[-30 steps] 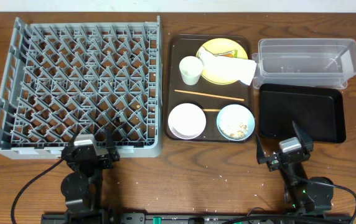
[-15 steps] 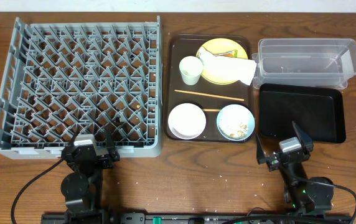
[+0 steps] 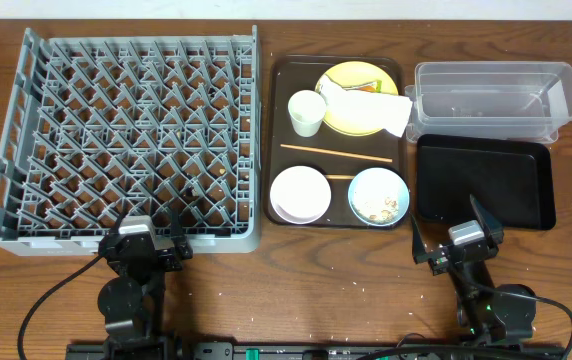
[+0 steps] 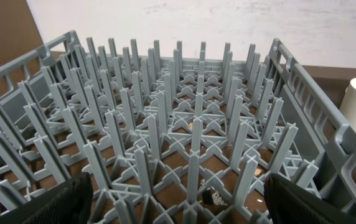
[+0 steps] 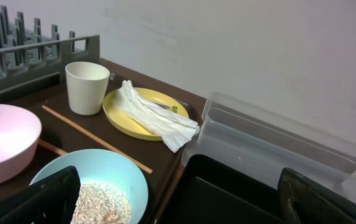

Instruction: Sort waste into correct bins and load items into the dishwasher

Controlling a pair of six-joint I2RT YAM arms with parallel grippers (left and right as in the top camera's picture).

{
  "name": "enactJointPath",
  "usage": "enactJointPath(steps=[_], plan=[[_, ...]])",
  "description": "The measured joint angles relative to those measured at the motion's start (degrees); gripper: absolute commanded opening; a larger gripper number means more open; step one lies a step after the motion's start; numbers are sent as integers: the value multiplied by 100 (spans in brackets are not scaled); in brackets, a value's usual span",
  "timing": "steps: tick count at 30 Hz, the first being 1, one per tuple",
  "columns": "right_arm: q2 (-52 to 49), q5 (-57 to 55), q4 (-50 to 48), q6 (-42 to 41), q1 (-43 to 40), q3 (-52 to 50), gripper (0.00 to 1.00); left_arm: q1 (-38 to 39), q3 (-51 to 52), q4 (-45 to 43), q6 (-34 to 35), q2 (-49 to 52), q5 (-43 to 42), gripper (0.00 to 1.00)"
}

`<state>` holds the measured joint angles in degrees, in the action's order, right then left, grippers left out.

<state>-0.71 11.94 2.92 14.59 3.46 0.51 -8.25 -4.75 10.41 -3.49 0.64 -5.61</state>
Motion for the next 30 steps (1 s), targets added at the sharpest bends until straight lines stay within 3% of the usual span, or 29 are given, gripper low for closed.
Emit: enactJointPath(steps=[17,30], plan=[[0,-286,-76,339,0,-4,99,0,0,0,2,0,0,89],[4,-299,-1908,343,0,-13,99,0,0,0,0,0,2,89]])
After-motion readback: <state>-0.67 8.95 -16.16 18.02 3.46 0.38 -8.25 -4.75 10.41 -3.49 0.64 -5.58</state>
